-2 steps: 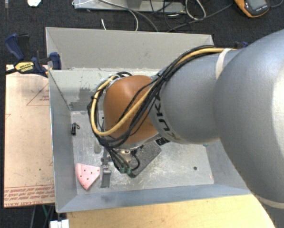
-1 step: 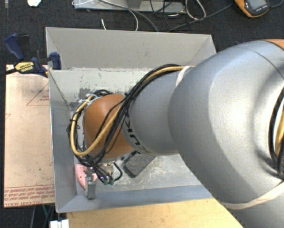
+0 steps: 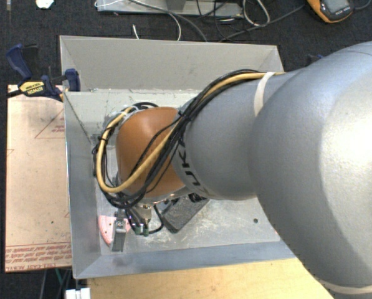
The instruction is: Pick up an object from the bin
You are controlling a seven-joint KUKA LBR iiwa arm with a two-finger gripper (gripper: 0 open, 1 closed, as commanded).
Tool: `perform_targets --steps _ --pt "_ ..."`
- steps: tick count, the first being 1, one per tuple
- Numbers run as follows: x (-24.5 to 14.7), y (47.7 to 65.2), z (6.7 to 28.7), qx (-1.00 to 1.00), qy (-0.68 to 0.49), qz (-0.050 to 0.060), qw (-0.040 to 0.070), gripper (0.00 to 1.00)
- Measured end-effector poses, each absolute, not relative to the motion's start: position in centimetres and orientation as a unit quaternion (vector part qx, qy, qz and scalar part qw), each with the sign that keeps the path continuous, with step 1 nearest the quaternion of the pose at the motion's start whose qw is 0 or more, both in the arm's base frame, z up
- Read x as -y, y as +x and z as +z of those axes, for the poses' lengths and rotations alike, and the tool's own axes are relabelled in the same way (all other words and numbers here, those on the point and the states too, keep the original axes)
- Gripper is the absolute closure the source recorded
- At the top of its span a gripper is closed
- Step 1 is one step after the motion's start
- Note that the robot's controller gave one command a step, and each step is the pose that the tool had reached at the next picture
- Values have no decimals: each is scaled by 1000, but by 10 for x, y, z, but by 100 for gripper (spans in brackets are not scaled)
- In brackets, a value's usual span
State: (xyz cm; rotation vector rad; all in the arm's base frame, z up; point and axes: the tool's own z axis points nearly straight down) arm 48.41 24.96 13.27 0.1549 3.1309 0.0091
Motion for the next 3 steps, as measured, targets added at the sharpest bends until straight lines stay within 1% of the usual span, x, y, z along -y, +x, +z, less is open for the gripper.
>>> perform_targets --steps 1,2,3 --pt "-249 488 78 -1000 -24 1 -1 0" --pt "-224 482 71 -989 145 4 5 0" --pt "-242 488 77 -1000 3 2 1 100"
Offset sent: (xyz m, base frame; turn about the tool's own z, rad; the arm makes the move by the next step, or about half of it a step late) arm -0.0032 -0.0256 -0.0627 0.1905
